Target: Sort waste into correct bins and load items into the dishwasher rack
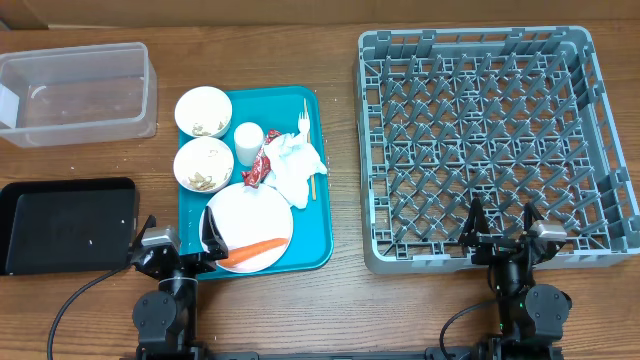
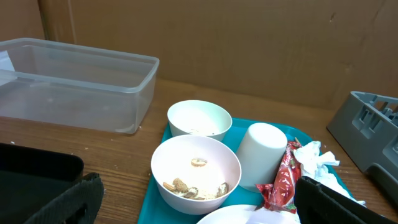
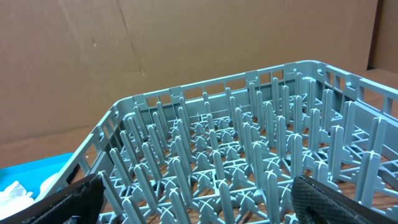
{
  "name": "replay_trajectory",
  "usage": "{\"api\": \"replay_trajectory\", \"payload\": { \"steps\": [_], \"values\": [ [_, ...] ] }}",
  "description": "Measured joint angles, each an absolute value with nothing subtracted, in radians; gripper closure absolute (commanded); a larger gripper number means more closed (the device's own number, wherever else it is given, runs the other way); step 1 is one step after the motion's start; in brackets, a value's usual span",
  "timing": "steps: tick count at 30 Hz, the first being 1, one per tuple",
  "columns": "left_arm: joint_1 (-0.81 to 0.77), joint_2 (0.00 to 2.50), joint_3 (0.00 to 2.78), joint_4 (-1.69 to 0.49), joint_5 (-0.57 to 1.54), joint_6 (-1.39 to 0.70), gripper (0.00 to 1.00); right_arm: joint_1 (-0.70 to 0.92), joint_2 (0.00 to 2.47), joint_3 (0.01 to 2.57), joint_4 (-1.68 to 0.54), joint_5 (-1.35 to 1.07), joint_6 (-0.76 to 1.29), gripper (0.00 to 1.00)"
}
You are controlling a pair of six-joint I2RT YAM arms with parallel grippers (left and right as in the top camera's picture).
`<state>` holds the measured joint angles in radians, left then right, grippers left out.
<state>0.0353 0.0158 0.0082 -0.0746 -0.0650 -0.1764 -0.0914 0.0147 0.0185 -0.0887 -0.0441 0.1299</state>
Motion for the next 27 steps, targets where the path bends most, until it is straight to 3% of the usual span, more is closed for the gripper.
{"api": "replay_trajectory", "payload": {
  "steps": [23,27],
  "values": [
    [0.035,0.016,0.008,-0.075,-0.062,-0.181,0.00,-0.091,0.015,0.019,-0.088,-0.044,0.130,0.00],
    [0.038,0.016,0.008,-0.061,0.060,-0.295,0.00,-0.091,0.015,0.019,-0.088,-0.044,0.130,0.00]
  ]
}}
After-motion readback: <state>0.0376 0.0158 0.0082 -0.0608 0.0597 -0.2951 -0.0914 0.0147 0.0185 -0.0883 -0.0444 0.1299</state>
